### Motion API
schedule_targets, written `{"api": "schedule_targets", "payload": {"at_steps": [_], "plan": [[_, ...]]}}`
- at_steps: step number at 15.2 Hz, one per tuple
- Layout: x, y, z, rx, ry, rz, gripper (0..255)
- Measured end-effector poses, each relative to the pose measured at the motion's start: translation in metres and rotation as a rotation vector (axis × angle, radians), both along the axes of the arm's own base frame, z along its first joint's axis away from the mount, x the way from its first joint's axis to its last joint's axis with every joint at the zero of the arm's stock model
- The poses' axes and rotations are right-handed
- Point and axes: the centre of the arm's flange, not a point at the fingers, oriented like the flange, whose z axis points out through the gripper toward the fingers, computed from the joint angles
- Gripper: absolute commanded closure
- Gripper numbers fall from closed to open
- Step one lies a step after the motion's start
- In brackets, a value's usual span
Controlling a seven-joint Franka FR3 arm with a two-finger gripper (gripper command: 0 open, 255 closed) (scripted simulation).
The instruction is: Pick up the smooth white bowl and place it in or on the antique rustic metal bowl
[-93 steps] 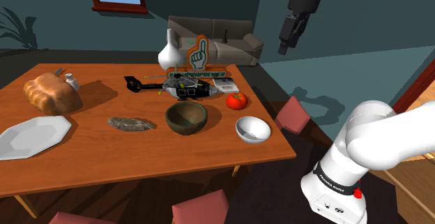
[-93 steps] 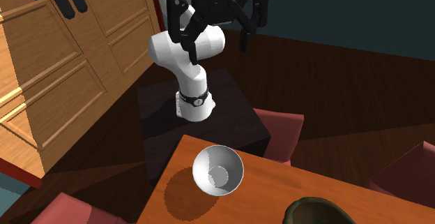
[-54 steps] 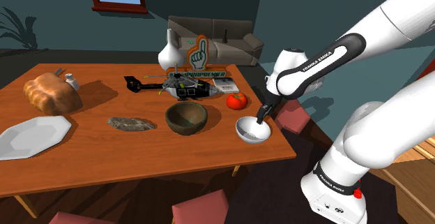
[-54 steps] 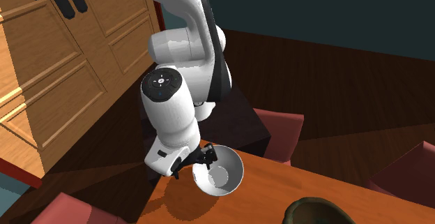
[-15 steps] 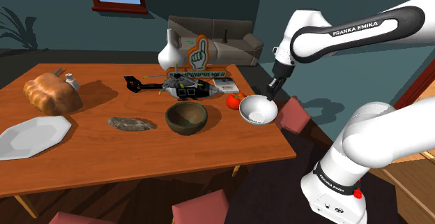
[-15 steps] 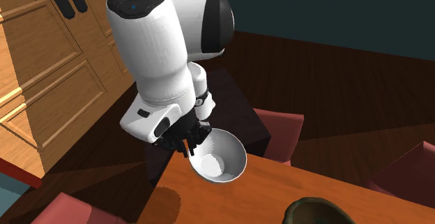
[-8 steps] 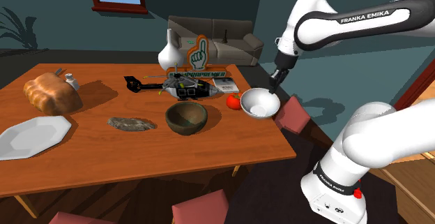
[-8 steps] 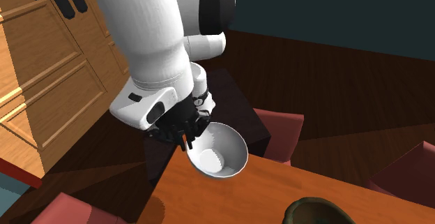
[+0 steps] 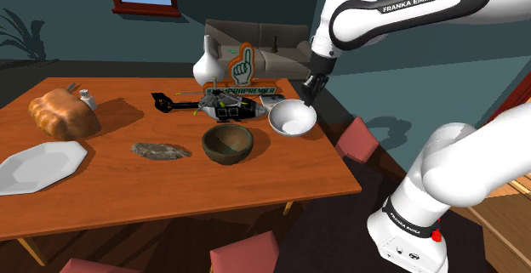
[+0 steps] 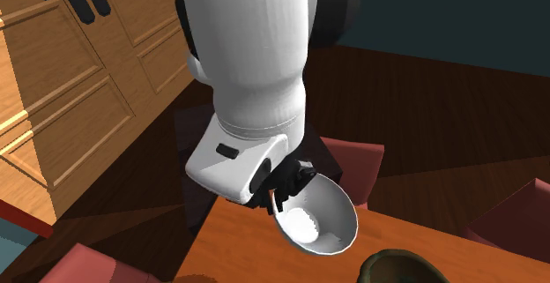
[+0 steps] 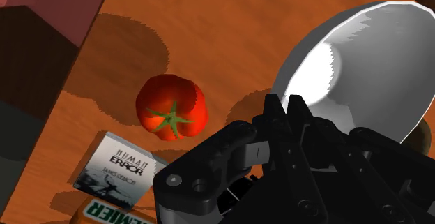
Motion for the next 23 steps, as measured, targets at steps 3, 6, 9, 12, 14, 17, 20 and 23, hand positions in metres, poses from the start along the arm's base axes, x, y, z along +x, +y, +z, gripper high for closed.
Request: {"api": "schedule_targets", "payload": {"at_steps": [3,6,9,12,14,17,20,23], "plan": [[0.033,0.021,0.003,0.0,0.0,0.0,255],[0.062,0.042,0.012,0.0,0.0,0.0,255],[0.1,0.064,0.019,0.0,0.0,0.001,255],[0.134,0.084,0.025,0.0,0.0,0.0,255],[0.153,0.099,0.033,0.0,0.0,0.001,255],[0.179,0.116,0.029,0.001,0.0,0.001,255],[0.182,0.117,0.014,0.001,0.001,0.0,255],[0.183,0.118,-0.002,0.001,0.001,0.0,255]]}}
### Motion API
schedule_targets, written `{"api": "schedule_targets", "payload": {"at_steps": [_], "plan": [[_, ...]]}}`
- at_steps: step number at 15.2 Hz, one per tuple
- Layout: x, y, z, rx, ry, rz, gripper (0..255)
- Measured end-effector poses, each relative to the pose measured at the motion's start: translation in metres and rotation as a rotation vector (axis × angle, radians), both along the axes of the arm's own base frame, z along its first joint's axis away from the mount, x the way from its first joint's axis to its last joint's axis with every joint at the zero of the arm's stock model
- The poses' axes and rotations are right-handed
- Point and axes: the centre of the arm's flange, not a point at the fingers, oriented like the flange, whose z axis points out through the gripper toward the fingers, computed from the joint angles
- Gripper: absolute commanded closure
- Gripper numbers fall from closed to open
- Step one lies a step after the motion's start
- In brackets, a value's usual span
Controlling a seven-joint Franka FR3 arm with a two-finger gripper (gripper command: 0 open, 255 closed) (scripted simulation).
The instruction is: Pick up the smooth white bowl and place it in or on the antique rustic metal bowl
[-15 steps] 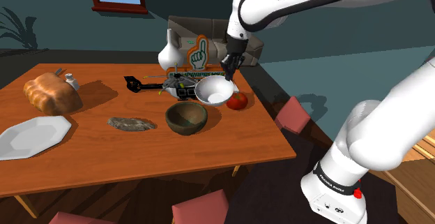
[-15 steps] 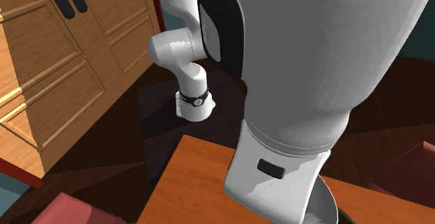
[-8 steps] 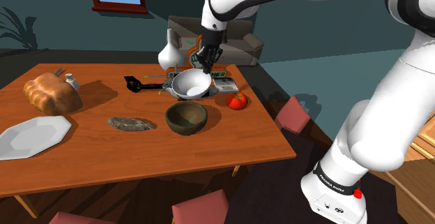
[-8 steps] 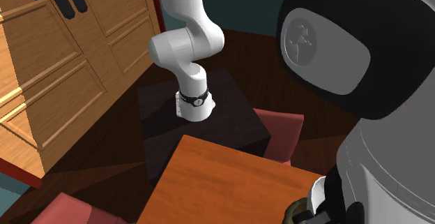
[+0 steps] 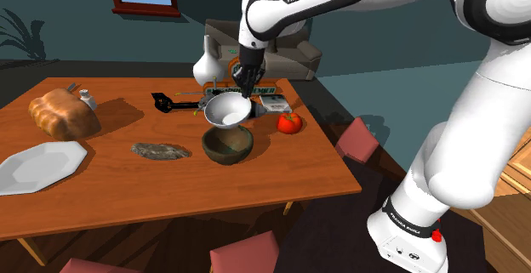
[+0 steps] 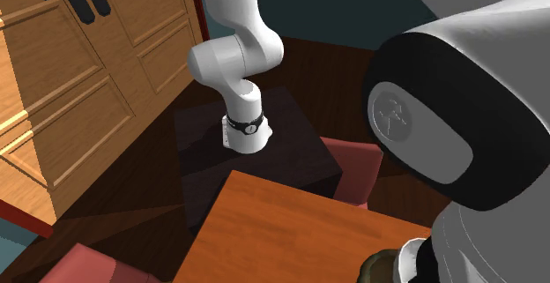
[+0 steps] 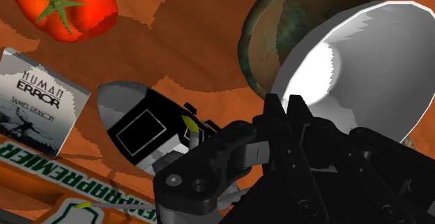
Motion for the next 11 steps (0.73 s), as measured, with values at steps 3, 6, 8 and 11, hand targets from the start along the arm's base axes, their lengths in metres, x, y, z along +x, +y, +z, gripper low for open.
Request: {"api": "schedule_targets", "payload": {"at_steps": [3,6,8,11], "plan": [[0.0,0.0,-0.015,0.0,0.0,0.0,255],[0.0,0.0,-0.031,0.0,0.0,0.0,255],[0.0,0.0,-0.042,0.0,0.0,0.0,255],[0.0,0.001,-0.057,0.0,0.0,0.0,255]]}}
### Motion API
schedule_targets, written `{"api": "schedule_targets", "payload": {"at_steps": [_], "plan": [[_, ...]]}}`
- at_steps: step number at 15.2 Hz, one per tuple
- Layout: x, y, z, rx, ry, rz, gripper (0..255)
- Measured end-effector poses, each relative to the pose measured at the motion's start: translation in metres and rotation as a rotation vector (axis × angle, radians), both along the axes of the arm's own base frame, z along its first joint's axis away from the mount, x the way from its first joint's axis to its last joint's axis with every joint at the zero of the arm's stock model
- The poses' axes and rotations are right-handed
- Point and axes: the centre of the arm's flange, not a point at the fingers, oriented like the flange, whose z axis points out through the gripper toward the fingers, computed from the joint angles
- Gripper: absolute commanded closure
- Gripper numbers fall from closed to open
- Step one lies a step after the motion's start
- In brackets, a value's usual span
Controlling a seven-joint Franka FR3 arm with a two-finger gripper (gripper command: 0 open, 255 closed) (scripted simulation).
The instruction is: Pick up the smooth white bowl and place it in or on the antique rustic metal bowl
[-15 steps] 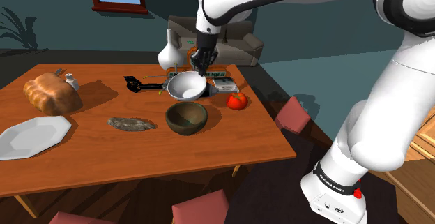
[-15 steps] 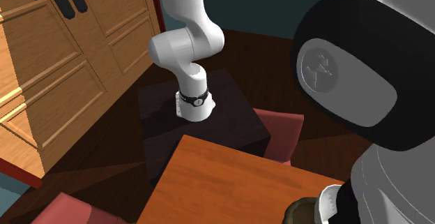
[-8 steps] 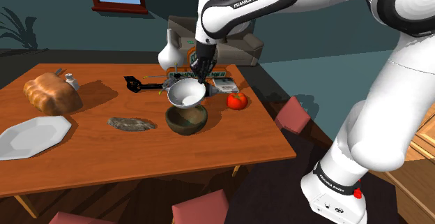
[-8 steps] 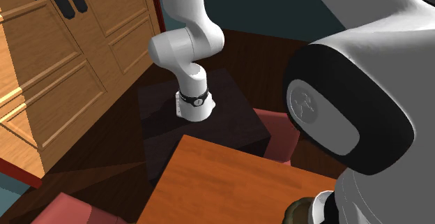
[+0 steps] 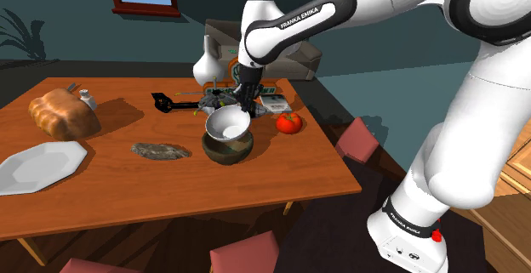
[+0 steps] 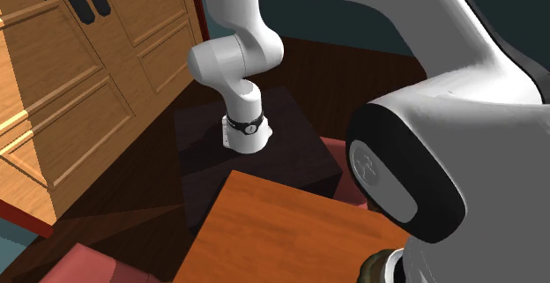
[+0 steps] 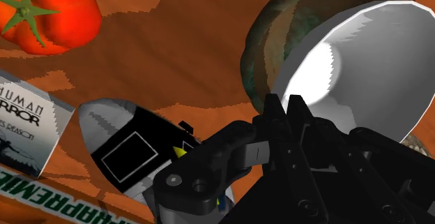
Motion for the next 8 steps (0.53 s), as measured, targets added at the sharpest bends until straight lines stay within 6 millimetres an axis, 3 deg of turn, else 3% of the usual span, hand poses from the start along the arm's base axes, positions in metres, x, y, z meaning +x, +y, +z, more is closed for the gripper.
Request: {"api": "schedule_targets", "payload": {"at_steps": [4,8], "plan": [[0.001,-0.001,-0.021,0.0,0.0,0.0,255],[0.0,0.0,-0.026,0.0,0.0,0.0,255]]}}
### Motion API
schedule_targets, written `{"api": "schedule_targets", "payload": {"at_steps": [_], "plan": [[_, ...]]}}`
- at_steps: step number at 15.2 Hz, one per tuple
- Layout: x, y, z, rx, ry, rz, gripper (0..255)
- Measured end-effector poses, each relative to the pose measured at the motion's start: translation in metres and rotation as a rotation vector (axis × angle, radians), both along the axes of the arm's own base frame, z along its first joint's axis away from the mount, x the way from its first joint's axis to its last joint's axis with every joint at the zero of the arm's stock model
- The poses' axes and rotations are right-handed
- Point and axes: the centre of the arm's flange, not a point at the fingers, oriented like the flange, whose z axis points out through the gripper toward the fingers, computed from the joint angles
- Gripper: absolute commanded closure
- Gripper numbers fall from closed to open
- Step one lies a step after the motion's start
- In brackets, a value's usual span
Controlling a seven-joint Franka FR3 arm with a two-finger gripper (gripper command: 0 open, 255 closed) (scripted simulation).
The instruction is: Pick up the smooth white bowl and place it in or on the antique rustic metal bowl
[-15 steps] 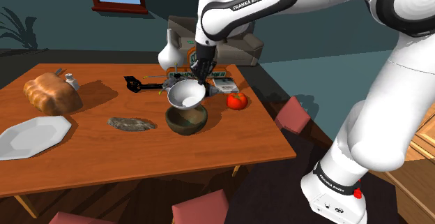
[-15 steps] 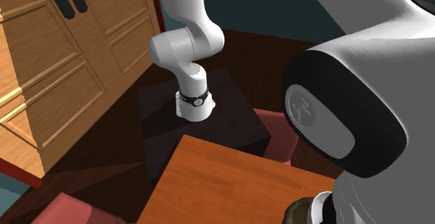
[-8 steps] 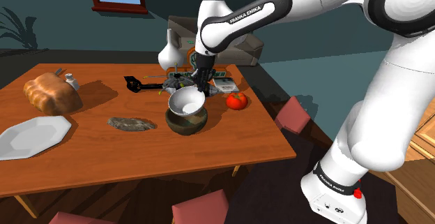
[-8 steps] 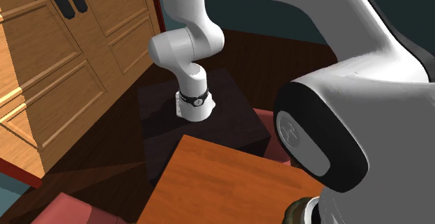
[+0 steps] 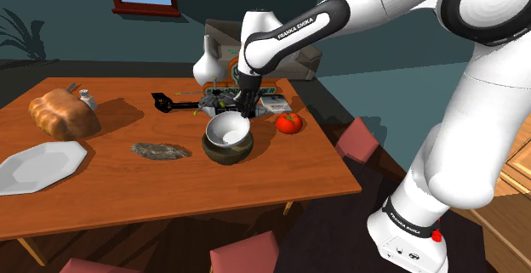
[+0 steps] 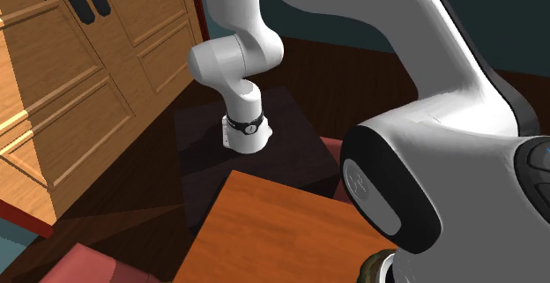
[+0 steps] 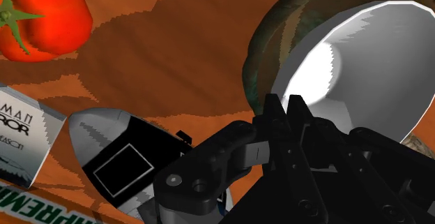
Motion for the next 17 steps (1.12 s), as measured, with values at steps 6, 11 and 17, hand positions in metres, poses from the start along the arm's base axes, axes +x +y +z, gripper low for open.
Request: {"api": "schedule_targets", "payload": {"at_steps": [6,11,17], "plan": [[0.0,0.0,0.0,0.0,0.0,0.0,0],[-0.001,0.0,0.005,0.0,-0.001,0.0,0],[-0.003,-0.002,0.048,0.0,-0.001,0.0,0]]}}
